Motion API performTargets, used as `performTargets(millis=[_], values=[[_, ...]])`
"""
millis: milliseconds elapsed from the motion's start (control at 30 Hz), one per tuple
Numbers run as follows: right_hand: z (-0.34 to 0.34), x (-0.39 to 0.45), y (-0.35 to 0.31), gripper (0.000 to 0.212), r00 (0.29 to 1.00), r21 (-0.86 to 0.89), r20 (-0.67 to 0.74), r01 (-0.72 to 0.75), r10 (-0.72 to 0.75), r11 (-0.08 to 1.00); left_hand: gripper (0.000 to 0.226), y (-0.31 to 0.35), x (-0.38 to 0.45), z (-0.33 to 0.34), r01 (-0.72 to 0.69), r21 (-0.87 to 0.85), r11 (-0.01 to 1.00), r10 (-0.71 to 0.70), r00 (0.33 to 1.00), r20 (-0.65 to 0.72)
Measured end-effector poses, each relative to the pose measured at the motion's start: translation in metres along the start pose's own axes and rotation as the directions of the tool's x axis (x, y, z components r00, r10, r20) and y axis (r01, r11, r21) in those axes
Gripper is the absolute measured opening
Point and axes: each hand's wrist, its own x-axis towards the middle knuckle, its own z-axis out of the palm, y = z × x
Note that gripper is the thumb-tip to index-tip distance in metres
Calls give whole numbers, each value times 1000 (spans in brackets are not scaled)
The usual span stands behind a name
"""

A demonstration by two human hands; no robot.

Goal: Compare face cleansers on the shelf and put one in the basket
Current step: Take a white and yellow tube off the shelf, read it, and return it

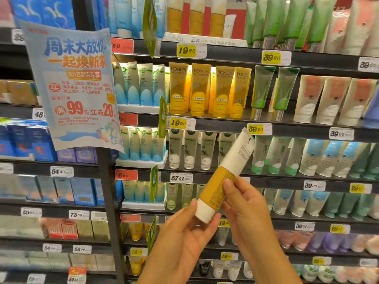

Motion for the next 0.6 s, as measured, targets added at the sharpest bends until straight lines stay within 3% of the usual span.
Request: performTargets(millis=[267, 433, 600], values=[[-1, 6, 2, 31, 998, -29, 28, -62, 63, 998, 42, -1, 6, -7, -8, 102, 995, 9, 1000, -5], [-3, 7, 0, 38, 995, -117, 35, -91, 96, 989, 47, -2, 10, -11, -46, 245, 968, 51, 999, -15], [-5, 10, 3, 36, 997, -24, 11, -80, 81, 996, 43, 0, 8, -9, 22, 212, 977, -27, 999, 21]])
